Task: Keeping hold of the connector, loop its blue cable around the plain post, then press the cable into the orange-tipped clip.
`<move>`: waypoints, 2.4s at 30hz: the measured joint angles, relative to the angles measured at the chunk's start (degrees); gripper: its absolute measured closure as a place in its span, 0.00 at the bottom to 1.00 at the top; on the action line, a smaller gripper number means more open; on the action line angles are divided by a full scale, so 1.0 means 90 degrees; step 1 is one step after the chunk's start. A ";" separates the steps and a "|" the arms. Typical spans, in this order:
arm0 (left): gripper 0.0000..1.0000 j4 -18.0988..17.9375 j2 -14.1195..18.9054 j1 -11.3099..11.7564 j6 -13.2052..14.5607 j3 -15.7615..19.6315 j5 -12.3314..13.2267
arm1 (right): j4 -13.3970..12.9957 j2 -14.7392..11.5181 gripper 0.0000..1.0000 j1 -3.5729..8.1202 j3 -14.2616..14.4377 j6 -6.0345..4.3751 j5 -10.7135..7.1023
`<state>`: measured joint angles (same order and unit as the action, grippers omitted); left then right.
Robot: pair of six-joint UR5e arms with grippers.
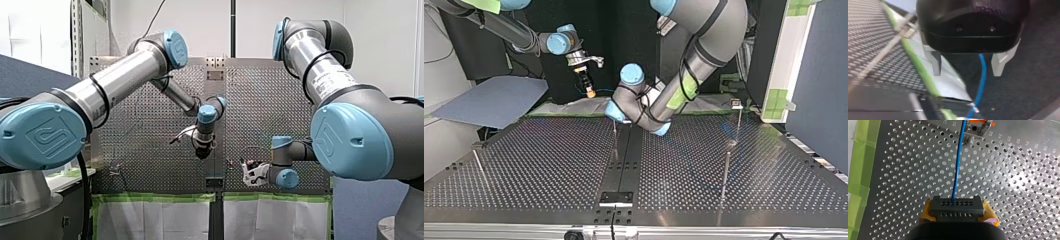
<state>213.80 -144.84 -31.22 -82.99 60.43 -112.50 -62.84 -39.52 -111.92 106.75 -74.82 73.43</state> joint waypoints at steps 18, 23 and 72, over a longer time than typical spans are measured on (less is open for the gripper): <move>0.00 -0.0122 -0.0204 -0.0123 -0.0058 -0.0273 0.0643 | -0.0012 0.0000 1.00 -0.0002 0.0000 -0.0006 -0.0003; 0.00 0.0050 -0.0202 -0.0137 -0.0017 -0.0301 0.0605 | -0.0027 0.0002 1.00 -0.0002 0.0001 -0.0008 -0.0016; 0.00 0.0799 -0.0587 -0.0027 0.0096 -0.0794 0.0199 | -0.0064 0.0000 1.00 -0.0056 -0.0009 -0.0049 -0.0091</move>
<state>220.99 -150.13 -31.46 -82.12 53.28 -110.71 -63.42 -39.52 -112.43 106.66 -75.25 72.61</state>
